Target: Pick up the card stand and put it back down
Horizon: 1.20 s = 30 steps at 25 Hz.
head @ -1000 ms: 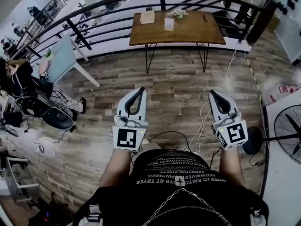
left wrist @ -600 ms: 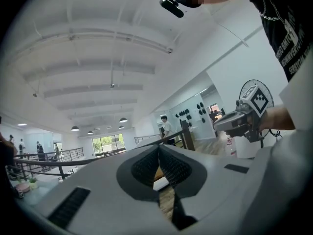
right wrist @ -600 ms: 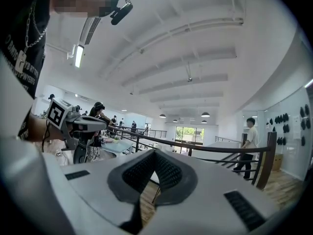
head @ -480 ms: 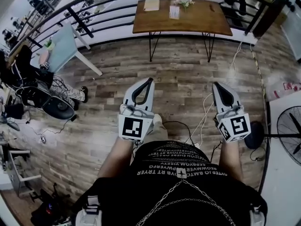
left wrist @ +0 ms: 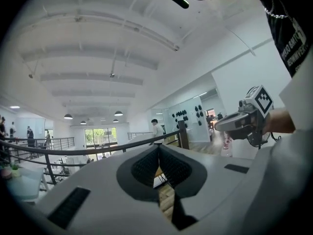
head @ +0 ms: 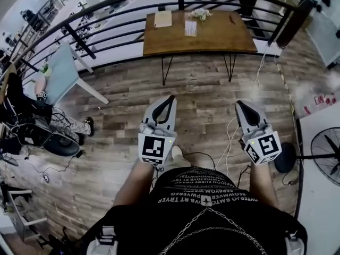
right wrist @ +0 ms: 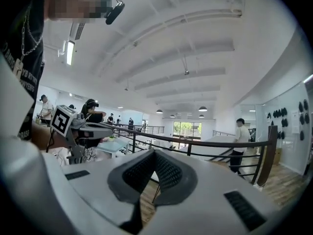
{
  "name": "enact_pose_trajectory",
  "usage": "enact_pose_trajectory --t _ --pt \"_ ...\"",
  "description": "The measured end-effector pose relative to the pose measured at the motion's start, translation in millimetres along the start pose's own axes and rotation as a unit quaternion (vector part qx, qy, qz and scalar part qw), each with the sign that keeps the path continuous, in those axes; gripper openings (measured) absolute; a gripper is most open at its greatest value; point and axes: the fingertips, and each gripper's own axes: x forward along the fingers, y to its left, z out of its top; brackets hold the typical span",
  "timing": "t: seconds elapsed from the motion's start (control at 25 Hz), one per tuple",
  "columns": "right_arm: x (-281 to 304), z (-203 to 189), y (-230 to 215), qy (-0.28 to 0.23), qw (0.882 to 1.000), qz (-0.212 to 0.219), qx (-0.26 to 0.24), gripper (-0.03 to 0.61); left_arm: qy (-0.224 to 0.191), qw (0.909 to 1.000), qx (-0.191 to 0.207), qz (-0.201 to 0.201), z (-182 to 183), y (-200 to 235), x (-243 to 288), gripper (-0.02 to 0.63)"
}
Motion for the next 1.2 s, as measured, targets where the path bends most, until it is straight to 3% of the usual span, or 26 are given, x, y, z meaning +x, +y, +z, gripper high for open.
enact_pose_trajectory --t 0.2,0.32,0.36,0.52,0.6,0.76,0.92,1.04,1.2 --pt "79.1 -4.9 -11.5 0.026 0.998 0.018 0.050 0.014 -0.011 0.9993 0.021 -0.028 16.1 32.6 77.9 0.028" --pt "124.5 3.5 -14.5 0.042 0.997 0.041 0.042 0.014 -0.013 0.9980 0.053 -0.032 24.6 49.6 112.4 0.028" --pt "138.0 13.0 -16.8 0.038 0.998 0.047 0.031 0.014 -0.011 0.9984 0.050 -0.021 24.1 58.9 119.9 0.028" --pt "188.3 58.9 -29.8 0.006 0.998 0.060 0.001 0.014 -0.007 0.9995 -0.026 0.014 1.6 93.1 136.2 0.028" --pt "204.2 66.2 -30.7 -0.002 0.998 0.060 -0.011 0.014 0.008 0.9993 -0.029 0.022 -11.4 101.0 143.3 0.028" --pt "199.6 23.3 -28.5 0.008 0.999 0.049 0.020 0.014 0.005 0.9999 -0.009 0.008 -17.1 89.4 151.9 0.028" --pt "159.4 -31.1 -18.1 0.032 0.999 0.027 0.027 0.014 0.016 0.9996 0.022 -0.010 -40.1 66.7 130.7 0.028" --pt "143.8 -46.2 -28.4 0.049 0.998 0.003 0.041 0.014 0.038 0.9993 0.002 -0.005 -62.5 65.7 116.8 0.028" --pt "135.6 -48.8 -37.3 0.058 0.997 -0.013 0.048 0.014 0.038 0.9989 0.000 -0.027 -61.4 72.9 109.7 0.028"
